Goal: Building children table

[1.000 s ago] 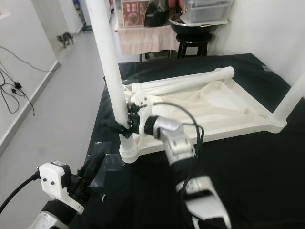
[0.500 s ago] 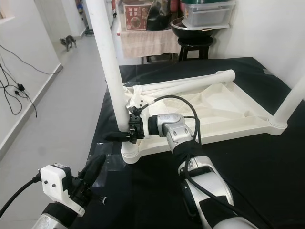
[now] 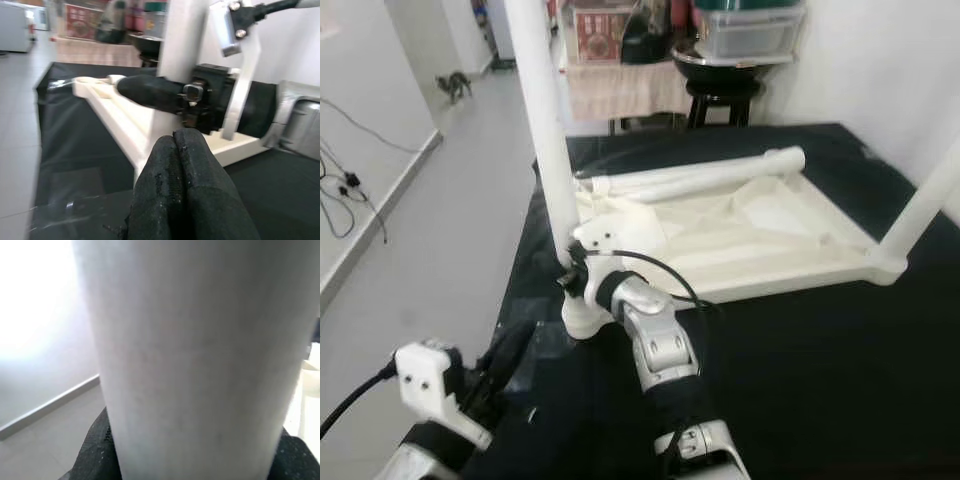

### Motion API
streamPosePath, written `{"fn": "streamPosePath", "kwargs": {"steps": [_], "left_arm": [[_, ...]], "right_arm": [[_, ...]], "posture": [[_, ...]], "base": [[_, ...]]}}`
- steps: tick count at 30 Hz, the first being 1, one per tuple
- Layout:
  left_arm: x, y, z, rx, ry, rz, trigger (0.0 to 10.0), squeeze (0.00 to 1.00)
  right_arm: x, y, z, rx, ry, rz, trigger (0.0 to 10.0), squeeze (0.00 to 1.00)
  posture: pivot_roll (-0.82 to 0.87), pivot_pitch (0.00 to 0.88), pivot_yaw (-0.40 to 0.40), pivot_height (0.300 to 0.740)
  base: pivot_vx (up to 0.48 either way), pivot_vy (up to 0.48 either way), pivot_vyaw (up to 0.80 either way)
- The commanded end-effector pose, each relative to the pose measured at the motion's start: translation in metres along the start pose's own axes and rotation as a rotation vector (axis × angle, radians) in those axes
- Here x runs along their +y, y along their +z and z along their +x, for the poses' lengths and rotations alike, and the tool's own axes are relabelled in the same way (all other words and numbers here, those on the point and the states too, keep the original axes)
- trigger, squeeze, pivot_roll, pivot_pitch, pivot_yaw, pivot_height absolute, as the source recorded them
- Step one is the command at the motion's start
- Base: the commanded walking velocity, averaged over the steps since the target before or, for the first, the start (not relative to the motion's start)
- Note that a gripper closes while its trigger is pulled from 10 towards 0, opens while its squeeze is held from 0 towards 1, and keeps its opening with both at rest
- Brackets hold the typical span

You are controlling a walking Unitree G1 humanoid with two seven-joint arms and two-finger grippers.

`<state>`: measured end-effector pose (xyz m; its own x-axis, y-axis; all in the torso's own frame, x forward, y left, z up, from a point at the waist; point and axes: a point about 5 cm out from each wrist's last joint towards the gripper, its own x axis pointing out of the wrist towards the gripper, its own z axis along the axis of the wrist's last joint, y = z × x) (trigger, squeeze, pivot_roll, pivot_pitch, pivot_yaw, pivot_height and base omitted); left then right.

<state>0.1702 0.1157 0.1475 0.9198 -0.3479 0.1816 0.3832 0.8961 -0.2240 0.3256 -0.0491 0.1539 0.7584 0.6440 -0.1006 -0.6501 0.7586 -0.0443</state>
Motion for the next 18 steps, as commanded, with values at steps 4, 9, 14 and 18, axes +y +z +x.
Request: {"fn": "streamPosePath", "kwargs": {"steps": [4,9,14,18], "left_arm": [[0.002,-0.001,-0.001,0.014,0.003,0.005,10.0,0.0],[0.002,-0.002,-0.001,0.008,0.017,0.008,10.0,0.0],[0.001,-0.003,-0.001,0.008,0.015,0.006,10.0,0.0],[0.0,-0.004,0.0,0.011,0.004,-0.002,10.0,0.0]], "right_arm": [[-0.005,-0.022,0.002,0.12,0.012,0.048,0.0,0.0],[-0.009,-0.007,0.01,0.078,0.006,0.036,10.0,0.0],[-0.01,0.006,0.012,0.049,0.028,0.019,10.0,1.0],[-0.013,0.045,0.016,-0.084,0.278,-0.018,10.0,1.0]], "posture": [[-0.03,0.026,0.032,0.74],[-0.02,0.012,0.032,0.74],[-0.02,0.012,0.032,0.74],[-0.02,0.005,0.026,0.74]], "base": [[0.0,0.0,0.0],[0.0,0.0,0.0],[0.0,0.0,0.0],[0.0,0.0,0.0]]}}
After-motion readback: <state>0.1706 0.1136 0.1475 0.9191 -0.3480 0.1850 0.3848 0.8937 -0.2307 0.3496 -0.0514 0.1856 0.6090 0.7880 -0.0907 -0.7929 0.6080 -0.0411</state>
